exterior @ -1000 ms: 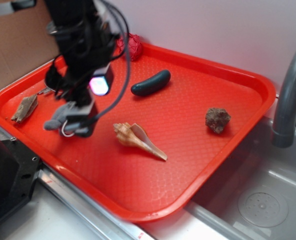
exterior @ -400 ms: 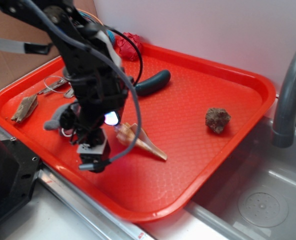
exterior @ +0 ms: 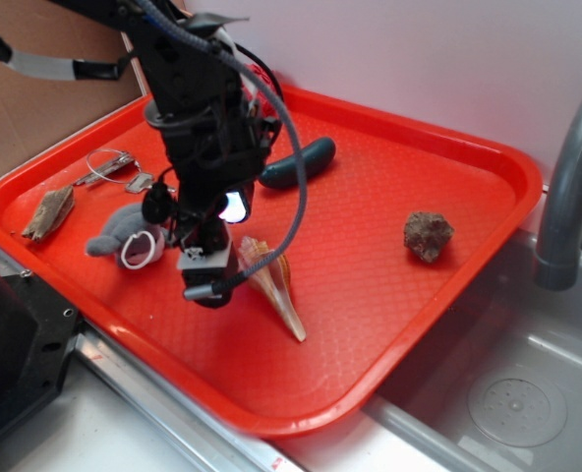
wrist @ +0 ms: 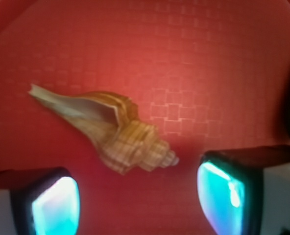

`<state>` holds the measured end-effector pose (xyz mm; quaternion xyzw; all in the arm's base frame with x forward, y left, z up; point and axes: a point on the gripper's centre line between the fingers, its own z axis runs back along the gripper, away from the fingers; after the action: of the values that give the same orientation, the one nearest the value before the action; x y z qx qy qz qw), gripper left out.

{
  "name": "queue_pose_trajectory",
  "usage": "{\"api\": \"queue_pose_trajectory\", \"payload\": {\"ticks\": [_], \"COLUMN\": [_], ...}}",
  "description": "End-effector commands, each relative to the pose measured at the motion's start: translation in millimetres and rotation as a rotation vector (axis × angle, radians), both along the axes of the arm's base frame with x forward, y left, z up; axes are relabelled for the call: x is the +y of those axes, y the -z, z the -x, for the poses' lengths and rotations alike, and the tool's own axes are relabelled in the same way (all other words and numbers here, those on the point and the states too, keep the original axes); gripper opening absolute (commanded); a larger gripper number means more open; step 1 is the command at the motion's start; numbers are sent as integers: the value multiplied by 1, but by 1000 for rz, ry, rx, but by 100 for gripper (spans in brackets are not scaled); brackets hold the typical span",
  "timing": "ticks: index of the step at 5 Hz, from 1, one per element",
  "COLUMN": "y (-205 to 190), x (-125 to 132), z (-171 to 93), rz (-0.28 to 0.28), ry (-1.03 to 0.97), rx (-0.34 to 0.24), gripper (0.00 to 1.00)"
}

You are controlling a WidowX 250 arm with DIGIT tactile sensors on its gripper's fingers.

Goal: Grab the shell.

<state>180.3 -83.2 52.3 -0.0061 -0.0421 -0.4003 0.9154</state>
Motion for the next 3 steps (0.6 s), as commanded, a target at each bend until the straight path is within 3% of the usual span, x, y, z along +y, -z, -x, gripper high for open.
{"api": "queue_pose_trajectory", "payload": {"ticks": [1,2,3], "y": [-19,-9,1], "x": [-20,-32,-34], "z": [-14,-7,1], "rz": [76,33,43], "ry": [280,414,468], "rx": [-40,-9,44], "gripper": [100,100,100]}}
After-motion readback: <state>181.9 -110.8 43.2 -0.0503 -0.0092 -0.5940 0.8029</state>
